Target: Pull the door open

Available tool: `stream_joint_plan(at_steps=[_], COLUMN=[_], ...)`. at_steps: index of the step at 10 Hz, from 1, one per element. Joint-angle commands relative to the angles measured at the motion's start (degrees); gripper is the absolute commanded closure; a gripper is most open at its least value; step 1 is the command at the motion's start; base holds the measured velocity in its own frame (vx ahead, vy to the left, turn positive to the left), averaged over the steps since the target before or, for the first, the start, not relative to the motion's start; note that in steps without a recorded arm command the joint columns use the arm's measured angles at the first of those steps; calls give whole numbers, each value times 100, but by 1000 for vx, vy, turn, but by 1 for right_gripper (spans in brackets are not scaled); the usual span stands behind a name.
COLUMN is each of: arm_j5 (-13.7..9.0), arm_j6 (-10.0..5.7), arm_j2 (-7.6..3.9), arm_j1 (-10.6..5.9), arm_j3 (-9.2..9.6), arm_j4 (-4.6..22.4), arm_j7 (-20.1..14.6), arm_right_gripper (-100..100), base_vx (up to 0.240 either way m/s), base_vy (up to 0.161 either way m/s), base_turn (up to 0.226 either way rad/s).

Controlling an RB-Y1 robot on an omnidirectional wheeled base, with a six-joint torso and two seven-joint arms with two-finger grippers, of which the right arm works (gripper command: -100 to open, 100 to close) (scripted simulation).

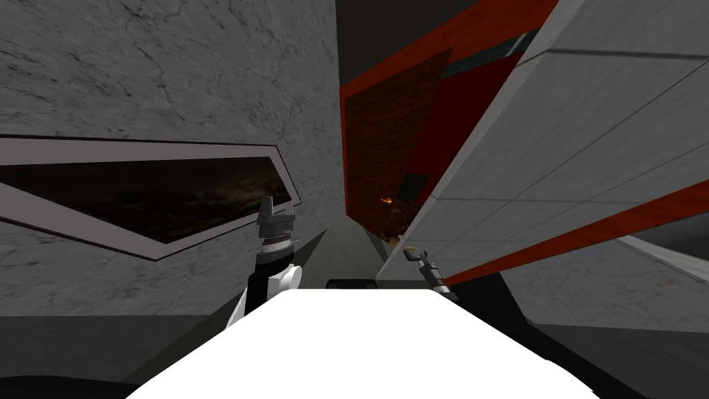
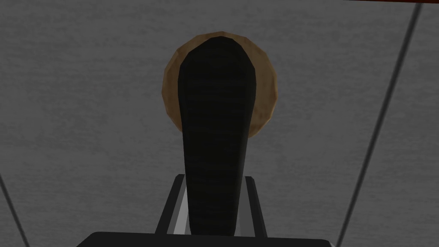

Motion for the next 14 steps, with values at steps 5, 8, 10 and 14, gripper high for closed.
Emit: stream_joint_plan(at_steps=[5, 8, 10, 14], arm_j5=[10, 177, 266, 430], arm_j6=[-283, -128, -39, 121], arm_j2=[-38, 50, 95, 175], arm_j1=[167, -6, -113, -314], arm_j3=[102, 87, 72, 45], arm_j4=[53, 71, 66, 53], arm_j7=[-49, -62, -67, -79], arm_right_gripper=[100, 100, 100, 100], base_vx=[-194, -222, -183, -195], base_vy=[-60, -52, -40, -62], base_turn=[115, 120, 85, 104])
